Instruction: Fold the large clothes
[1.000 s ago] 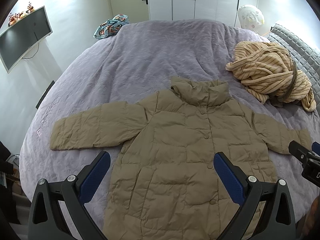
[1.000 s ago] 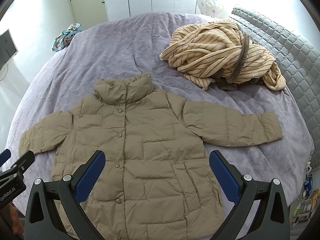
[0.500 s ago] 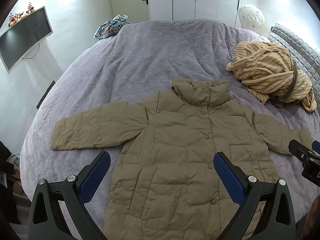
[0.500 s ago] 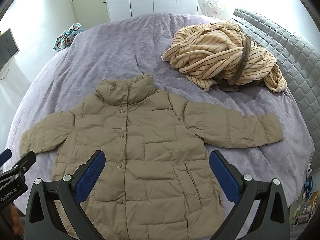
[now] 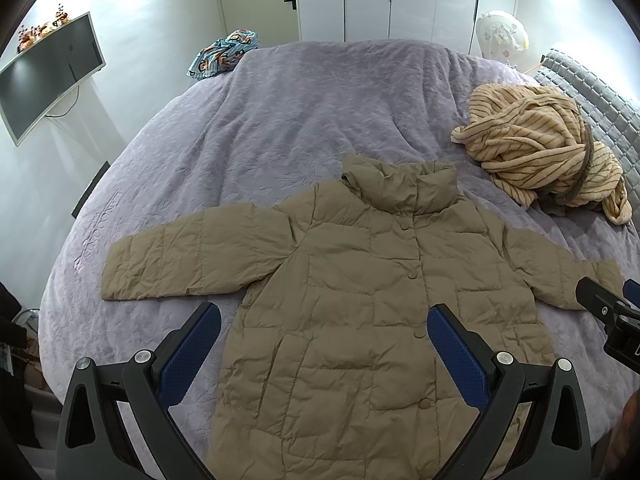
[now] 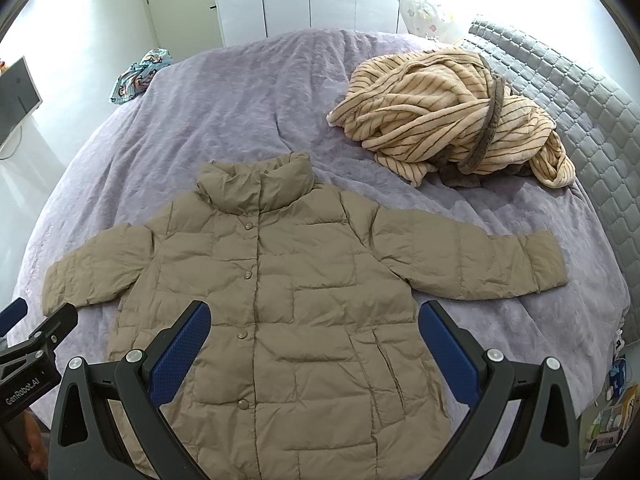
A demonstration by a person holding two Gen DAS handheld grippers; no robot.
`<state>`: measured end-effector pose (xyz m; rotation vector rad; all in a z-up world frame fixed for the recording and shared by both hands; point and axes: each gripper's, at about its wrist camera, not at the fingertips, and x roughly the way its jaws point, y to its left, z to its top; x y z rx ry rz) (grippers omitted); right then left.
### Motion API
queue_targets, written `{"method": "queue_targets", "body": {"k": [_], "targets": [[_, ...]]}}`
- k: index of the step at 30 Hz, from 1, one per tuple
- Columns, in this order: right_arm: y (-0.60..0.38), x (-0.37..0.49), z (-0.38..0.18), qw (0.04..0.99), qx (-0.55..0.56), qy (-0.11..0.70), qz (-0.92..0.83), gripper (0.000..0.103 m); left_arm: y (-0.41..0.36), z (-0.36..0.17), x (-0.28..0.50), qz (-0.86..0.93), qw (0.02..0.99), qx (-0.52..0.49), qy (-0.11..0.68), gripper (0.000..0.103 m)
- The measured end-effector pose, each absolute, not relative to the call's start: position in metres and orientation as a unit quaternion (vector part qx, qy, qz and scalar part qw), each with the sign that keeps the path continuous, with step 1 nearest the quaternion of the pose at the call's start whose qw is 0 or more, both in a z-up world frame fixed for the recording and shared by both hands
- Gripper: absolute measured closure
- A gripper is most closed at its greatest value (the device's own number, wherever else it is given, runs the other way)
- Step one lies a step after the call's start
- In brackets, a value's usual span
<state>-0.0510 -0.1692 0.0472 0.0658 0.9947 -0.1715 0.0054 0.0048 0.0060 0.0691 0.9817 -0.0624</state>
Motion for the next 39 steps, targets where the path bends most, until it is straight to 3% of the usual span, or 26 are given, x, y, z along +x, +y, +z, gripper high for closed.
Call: {"method": "queue_targets", "body": {"k": [39], "targets": [[-0.179, -0.056, 0.050, 0.875, 0.032, 0.476, -0.078, 0.000, -0.001, 0.008, 0.005, -0.027, 0.881, 0.029, 0.471, 0.000]]}}
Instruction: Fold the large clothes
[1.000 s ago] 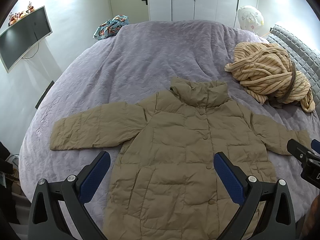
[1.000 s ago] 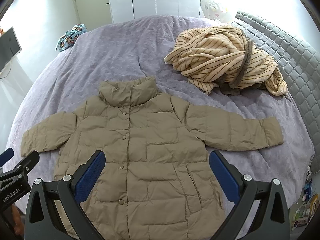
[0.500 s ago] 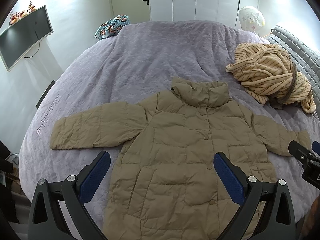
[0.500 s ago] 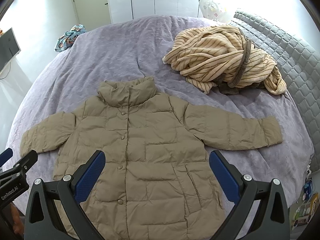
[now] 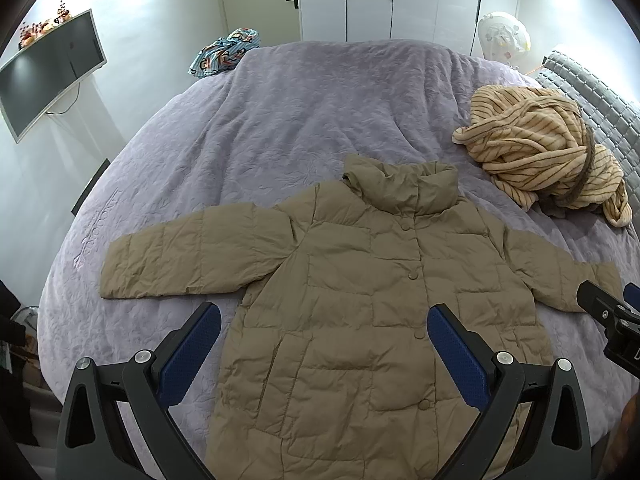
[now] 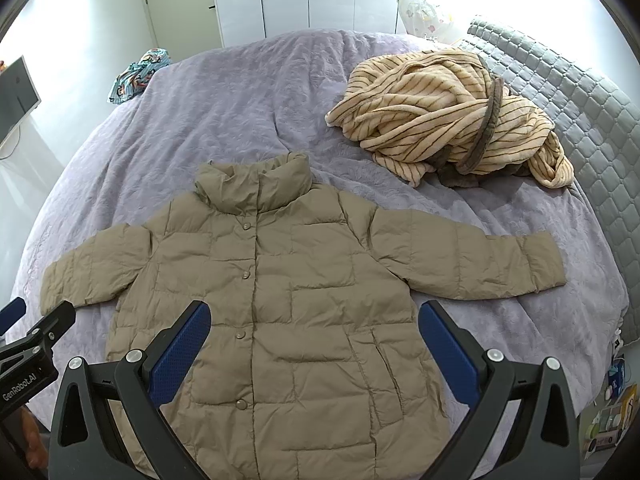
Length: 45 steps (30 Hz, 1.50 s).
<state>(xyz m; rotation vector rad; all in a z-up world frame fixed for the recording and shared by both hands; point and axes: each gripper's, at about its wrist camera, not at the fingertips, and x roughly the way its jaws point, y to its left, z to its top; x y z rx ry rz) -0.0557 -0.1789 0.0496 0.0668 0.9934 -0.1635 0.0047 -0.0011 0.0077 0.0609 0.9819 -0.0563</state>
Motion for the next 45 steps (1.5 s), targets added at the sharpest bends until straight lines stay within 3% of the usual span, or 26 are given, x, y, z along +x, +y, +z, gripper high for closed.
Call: {"method": "queue_targets", "body": {"k": [29, 45], "targets": [[-0.170, -0.050, 0.031, 0.859, 0.067, 0.505, -0.054, 0.000, 0.028, -0.005, 0.008, -0.028, 0.875, -0.014, 0.483, 0.000], [-0.101, -0.029, -0.054, 0.798, 0.153, 0.583, 0.014, 0.000, 0.164, -0.102, 0.028, 0.023, 0.819, -0.108, 0.563, 0.000]]}}
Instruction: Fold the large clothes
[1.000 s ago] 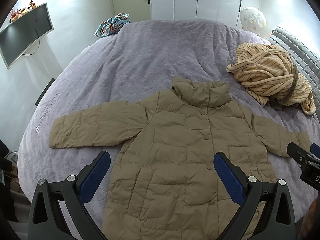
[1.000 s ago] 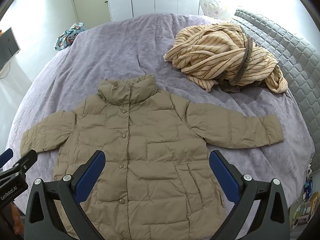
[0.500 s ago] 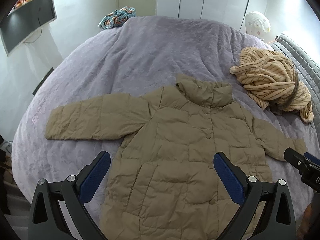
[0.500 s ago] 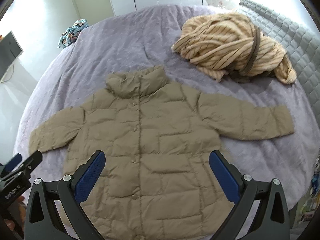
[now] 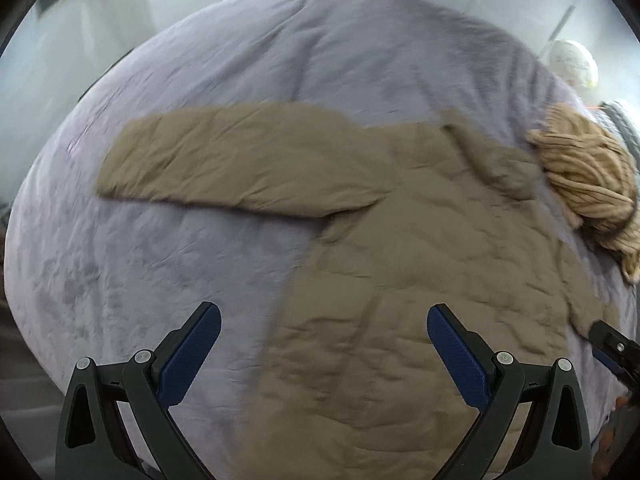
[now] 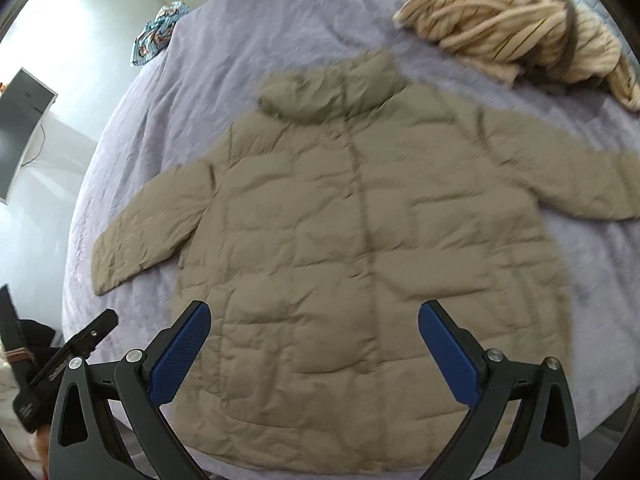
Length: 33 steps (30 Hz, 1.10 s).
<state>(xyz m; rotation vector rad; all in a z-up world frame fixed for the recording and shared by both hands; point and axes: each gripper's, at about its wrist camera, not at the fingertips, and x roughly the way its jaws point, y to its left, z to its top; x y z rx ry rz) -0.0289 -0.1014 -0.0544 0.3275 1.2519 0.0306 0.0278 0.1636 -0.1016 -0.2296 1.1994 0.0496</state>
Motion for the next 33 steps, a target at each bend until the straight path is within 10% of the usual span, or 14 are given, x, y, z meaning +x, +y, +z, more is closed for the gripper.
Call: {"method": "queue_targets", "body": {"k": [24, 26, 28, 31, 33], "targets": [[0.009, 0.022, -0.168, 0.784, 0.107, 0.606, 0.082, 0.000, 0.380, -0.264, 0.142, 0.050, 0.790, -0.414, 0.450, 0.000], [0.014, 0.031, -0.167, 0.786, 0.119, 0.600, 0.090, 0.000, 0.387, -0.262, 0.150, 0.052, 0.792, -0.423, 0.438, 0.016], [0.017, 0.044, -0.165, 0.789, 0.136, 0.591, 0.096, 0.000, 0.390, -0.264, 0.161, 0.050, 0.786, -0.420, 0.452, 0.090], [0.024, 0.060, -0.162, 0.798, 0.148, 0.576, 0.097, 0.016, 0.394, -0.260, 0.165, 0.039, 0.780, -0.428, 0.455, 0.092], [0.030, 0.073, -0.166, 0.795, 0.153, 0.580, 0.092, 0.072, 0.387, -0.245, 0.163, 0.035, 0.801, -0.393, 0.450, 0.092]]}}
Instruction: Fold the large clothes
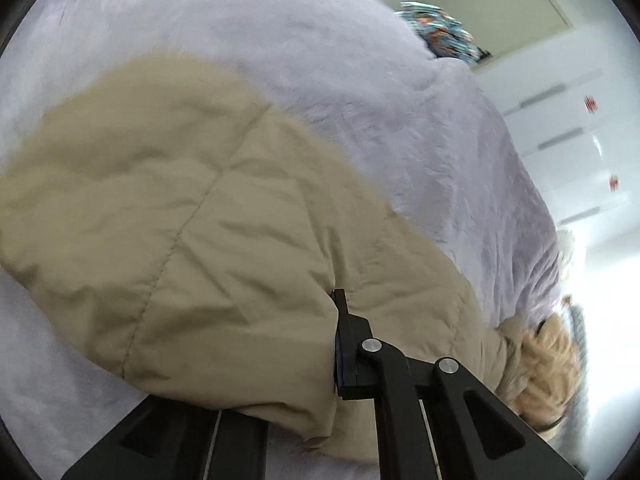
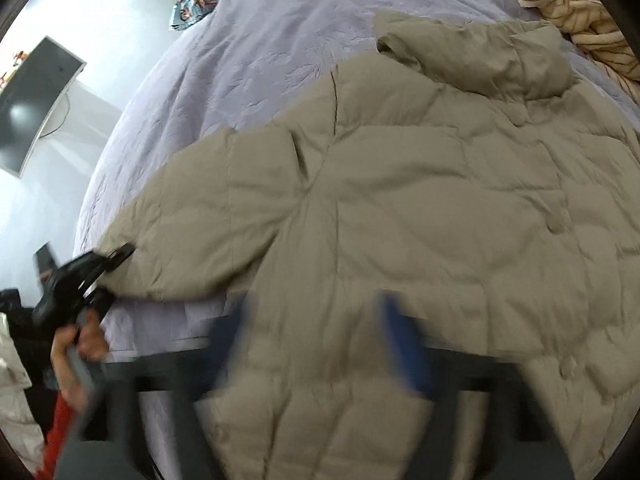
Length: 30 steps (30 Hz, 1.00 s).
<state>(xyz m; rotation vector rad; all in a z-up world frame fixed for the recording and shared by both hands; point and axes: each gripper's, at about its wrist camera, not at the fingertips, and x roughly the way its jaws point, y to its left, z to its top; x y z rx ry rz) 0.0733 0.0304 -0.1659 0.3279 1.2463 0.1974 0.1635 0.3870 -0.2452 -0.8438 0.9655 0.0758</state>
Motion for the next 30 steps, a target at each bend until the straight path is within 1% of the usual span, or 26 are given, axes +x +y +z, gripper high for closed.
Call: {"method": "queue_targets", "body": {"k": [1, 2, 3, 7, 12, 16, 20, 23, 26, 30], "targets": [[0.032, 0.082, -0.171, 0.787, 0.171, 0.585, 0.097, 0.083, 0.383, -0.235, 0.164, 0.031, 0.811, -0.377, 0.446, 0.092], [0.035, 0.089, -0.175, 0.781, 0.189, 0.586, 0.105, 0.089, 0.380, -0.227, 0.164, 0.027, 0.819, -0.366, 0.441, 0.092], [0.038, 0.095, -0.176, 0.779, 0.203, 0.581, 0.116, 0.090, 0.378, -0.215, 0.163, 0.019, 0.829, -0.353, 0.434, 0.092], [0.067, 0.114, -0.180, 0.789, 0.206, 0.555, 0.162, 0.091, 0.363, -0.174, 0.158, -0.012, 0.856, -0.313, 0.411, 0.092], [0.096, 0.127, -0.223, 0.756, 0.217, 0.591, 0.176, 0.091, 0.335, -0.133, 0.157, -0.066, 0.875, -0.283, 0.387, 0.092], [0.093, 0.124, -0.240, 0.745, 0.225, 0.605, 0.168, 0.091, 0.291, -0.111, 0.163, -0.119, 0.879, -0.259, 0.384, 0.092], [0.087, 0.124, -0.236, 0.734, 0.224, 0.612, 0.192, 0.092, 0.226, -0.088, 0.172, -0.176, 0.886, -0.213, 0.372, 0.092], [0.053, 0.109, -0.218, 0.728, 0.251, 0.606, 0.201, 0.091, 0.173, -0.074, 0.173, -0.222, 0.882, -0.191, 0.369, 0.092], [-0.001, 0.087, -0.197, 0.745, 0.259, 0.592, 0.166, 0.091, 0.115, -0.069, 0.174, -0.257, 0.880, -0.161, 0.365, 0.092], [-0.097, 0.052, -0.175, 0.768, 0.261, 0.578, 0.091, 0.091, 0.030, -0.085, 0.178, -0.299, 0.864, -0.116, 0.388, 0.092]]}}
